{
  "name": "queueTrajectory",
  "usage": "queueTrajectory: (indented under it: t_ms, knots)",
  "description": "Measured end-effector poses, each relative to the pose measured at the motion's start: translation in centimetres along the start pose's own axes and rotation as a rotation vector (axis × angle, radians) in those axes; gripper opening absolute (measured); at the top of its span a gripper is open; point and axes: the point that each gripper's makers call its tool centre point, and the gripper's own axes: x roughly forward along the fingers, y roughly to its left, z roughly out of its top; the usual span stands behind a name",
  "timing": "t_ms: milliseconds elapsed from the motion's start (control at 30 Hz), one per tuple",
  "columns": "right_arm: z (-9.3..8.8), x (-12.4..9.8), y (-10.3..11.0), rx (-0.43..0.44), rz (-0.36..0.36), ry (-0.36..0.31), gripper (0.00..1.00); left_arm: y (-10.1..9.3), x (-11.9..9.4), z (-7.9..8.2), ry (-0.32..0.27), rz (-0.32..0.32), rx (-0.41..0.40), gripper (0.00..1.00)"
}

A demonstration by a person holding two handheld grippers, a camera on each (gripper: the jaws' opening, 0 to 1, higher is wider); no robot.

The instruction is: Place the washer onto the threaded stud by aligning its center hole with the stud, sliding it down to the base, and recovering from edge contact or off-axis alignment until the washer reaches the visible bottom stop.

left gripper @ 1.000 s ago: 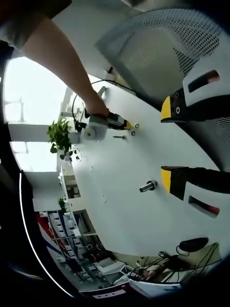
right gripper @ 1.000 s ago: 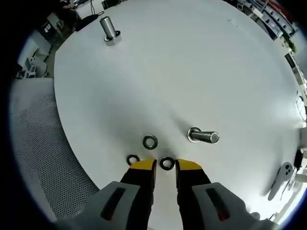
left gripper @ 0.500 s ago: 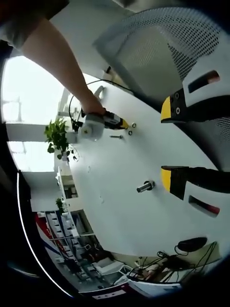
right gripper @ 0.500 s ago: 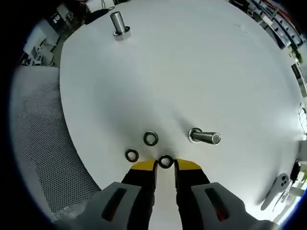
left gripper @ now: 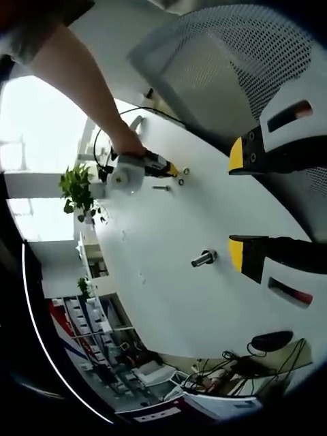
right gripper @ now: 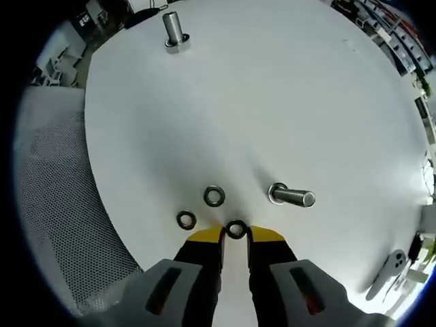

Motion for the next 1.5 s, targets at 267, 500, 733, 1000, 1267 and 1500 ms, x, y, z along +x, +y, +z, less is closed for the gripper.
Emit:
queueTrajectory:
  t_ms: [267,500,733,1000,1267,1500]
  knots:
    - [-0.1,0.2,0.0,0.005,-0.018,0.064,0.15,0.0,0.0,-0.1,0.009,0.013,0.024,0.33]
    - [-0.2,-0.1,0.1,0.064,-0.054,-0.059,0.14,-0.1,0.0,-0.3,0.016,0.009,0.030,0.33]
    - [-1.1,-0.2,-0.1,0.121,-0.052,-0.126,0.13,0.1,-0.1,-0.1,0.005,0.021,0.034,0.33]
    - [-0.8,-1.6,-0.9,0.191,-0.066,-0.183,0.13,0.0,-0.2,0.0,-0.002,0.013,0.030,0.33]
    - [0.8,-3.6,-1.7,0.183,-0.087,-0.227,0.13,0.2,-0.3,0.2,-0.015,0.013,0.016,0.33]
    - [1.9,-4.7,-2.4,0.181,-0.100,-0.265,0.13,0.4,-0.5,0.6,-0.042,0.006,-0.024,0.33]
